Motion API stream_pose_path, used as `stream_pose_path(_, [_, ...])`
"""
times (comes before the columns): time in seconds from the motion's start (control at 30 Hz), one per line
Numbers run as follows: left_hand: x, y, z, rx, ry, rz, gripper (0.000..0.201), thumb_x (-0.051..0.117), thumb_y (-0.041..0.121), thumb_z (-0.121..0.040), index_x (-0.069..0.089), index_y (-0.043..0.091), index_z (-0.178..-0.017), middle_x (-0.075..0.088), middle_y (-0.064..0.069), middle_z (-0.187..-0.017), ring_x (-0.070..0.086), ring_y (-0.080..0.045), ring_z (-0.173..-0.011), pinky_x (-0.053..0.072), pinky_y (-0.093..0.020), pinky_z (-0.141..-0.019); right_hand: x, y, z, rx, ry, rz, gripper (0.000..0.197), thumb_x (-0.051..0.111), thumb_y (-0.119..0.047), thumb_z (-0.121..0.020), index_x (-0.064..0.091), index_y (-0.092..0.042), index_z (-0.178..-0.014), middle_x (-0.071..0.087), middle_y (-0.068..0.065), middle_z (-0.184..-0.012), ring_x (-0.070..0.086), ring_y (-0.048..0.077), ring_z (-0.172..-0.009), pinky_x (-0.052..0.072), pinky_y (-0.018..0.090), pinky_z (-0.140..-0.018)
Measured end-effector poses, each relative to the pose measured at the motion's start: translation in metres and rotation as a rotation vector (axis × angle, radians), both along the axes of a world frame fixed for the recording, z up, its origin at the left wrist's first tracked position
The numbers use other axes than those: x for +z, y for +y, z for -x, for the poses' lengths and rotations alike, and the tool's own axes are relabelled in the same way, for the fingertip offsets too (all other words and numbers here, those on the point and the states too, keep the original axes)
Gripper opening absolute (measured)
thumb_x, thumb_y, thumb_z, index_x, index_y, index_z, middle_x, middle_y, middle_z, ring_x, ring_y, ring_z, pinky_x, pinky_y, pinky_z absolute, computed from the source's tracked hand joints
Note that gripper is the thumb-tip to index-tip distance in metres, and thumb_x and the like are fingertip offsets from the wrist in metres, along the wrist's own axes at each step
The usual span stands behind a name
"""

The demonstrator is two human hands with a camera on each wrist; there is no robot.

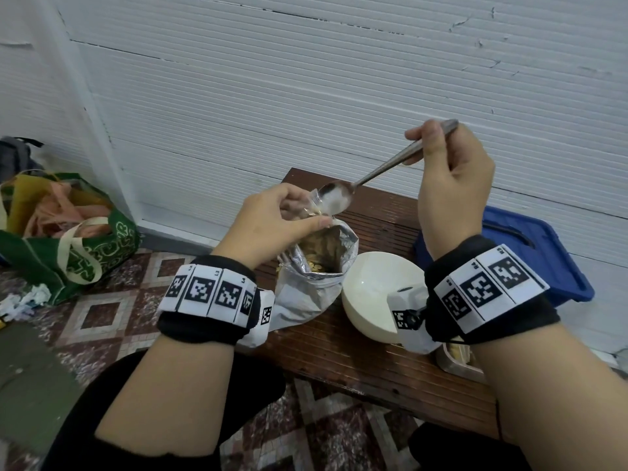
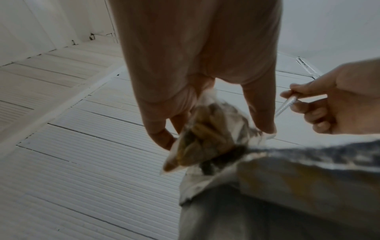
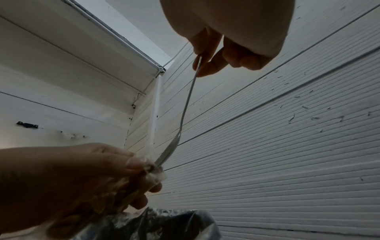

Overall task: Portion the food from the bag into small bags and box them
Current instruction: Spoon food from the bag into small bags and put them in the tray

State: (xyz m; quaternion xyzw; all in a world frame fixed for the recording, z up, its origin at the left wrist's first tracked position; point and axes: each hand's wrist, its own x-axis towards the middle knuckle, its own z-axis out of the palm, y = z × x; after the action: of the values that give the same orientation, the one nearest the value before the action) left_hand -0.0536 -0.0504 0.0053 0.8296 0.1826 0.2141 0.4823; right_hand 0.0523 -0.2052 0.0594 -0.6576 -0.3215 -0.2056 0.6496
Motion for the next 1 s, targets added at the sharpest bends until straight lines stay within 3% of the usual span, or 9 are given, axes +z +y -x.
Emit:
stream_pose_path(0.1, [0.002,0.002,0.002,0.016,-0.018,0.018,0.046,0.078,0.042,-0.070,0.060,0.022,-0.107,0.066,0.009,-0.097,0.062,-0.005,-0.091,0.049,-0.016,-0.078,-0.005,-0.004,-0.004,-0.117,0.035,-0.066,0.026,0.046,-0.019,-0.099,0.062,-0.020,-0.079,0.061,-0.016,-0.070,0.058,-0.002,-0.068,0.049,0.018,-0.070])
stream_pose_path(0.17, [0.004,0.005,0.004,0.038,-0.026,0.014,0.043,0.078,0.041,-0.072,0.060,0.022,-0.106,0.066,0.011,-0.096,0.061,-0.002,-0.091,0.046,-0.012,-0.075,-0.011,-0.008,-0.005,-0.191,0.087,-0.060,0.027,0.046,-0.023,-0.099,0.059,-0.028,-0.076,0.062,-0.011,-0.071,0.056,0.003,-0.067,0.047,0.020,-0.067])
stream_pose_path(0.23, [0.005,0.007,0.004,0.063,-0.044,0.019,0.045,0.078,0.042,-0.072,0.061,0.021,-0.108,0.067,0.012,-0.100,0.061,-0.001,-0.094,0.045,-0.012,-0.075,-0.021,-0.010,-0.005,-0.232,0.137,0.016,0.027,0.046,-0.026,-0.099,0.062,-0.028,-0.077,0.063,0.003,-0.071,0.055,0.009,-0.064,0.043,0.021,-0.064])
stream_pose_path(0.27, [0.006,0.008,0.004,0.074,-0.060,0.032,0.046,0.078,0.042,-0.073,0.062,0.020,-0.110,0.067,0.012,-0.101,0.062,-0.002,-0.095,0.046,-0.013,-0.077,-0.026,-0.011,-0.004,-0.235,0.159,0.077,0.026,0.047,-0.027,-0.099,0.064,-0.026,-0.079,0.063,0.004,-0.070,0.054,0.004,-0.062,0.041,0.018,-0.062])
stream_pose_path(0.4, [0.010,0.004,0.003,0.078,-0.132,0.094,0.042,0.077,0.038,-0.075,0.062,0.021,-0.110,0.069,0.011,-0.106,0.064,-0.002,-0.099,0.052,-0.026,-0.089,-0.055,-0.008,0.003,-0.203,0.176,0.343,0.022,0.054,-0.027,-0.095,0.069,-0.018,-0.083,0.051,-0.013,-0.057,0.048,-0.006,-0.054,0.032,0.011,-0.054])
stream_pose_path(0.53, [0.014,-0.004,0.000,0.048,-0.174,0.114,0.048,0.078,0.040,-0.073,0.062,0.018,-0.113,0.070,0.011,-0.108,0.064,-0.003,-0.102,0.051,-0.035,-0.096,-0.078,-0.003,0.013,-0.144,0.198,0.472,0.021,0.059,-0.029,-0.092,0.069,-0.013,-0.083,0.060,-0.008,-0.067,0.053,0.005,-0.065,0.040,0.024,-0.066])
stream_pose_path(0.7, [0.017,-0.018,-0.003,-0.018,-0.242,0.168,0.042,0.078,0.033,-0.073,0.065,0.014,-0.107,0.073,0.005,-0.098,0.068,-0.006,-0.094,0.054,-0.035,-0.092,-0.086,0.000,0.022,-0.092,0.215,0.532,0.018,0.063,-0.031,-0.089,0.069,-0.020,-0.075,0.069,-0.002,-0.072,0.061,0.013,-0.073,0.048,0.033,-0.074])
stream_pose_path(0.87, [0.021,-0.032,-0.006,-0.094,-0.264,0.209,0.031,0.076,0.024,-0.079,0.067,0.016,-0.108,0.074,0.003,-0.096,0.069,-0.006,-0.094,0.054,-0.030,-0.089,-0.077,-0.013,0.018,-0.043,0.380,0.393,0.029,0.051,-0.040,-0.095,0.068,-0.019,-0.083,0.061,-0.008,-0.070,0.055,0.003,-0.070,0.041,0.016,-0.065])
stream_pose_path(1.0, [0.023,-0.053,-0.016,-0.181,-0.278,0.205,0.026,0.074,0.019,-0.082,0.067,0.013,-0.107,0.074,0.001,-0.099,0.069,-0.007,-0.096,0.054,-0.032,-0.091,-0.066,-0.034,0.015,-0.057,0.470,0.248,0.037,0.043,-0.039,-0.099,0.070,-0.019,-0.084,0.059,-0.004,-0.069,0.055,0.004,-0.071,0.041,0.018,-0.068])
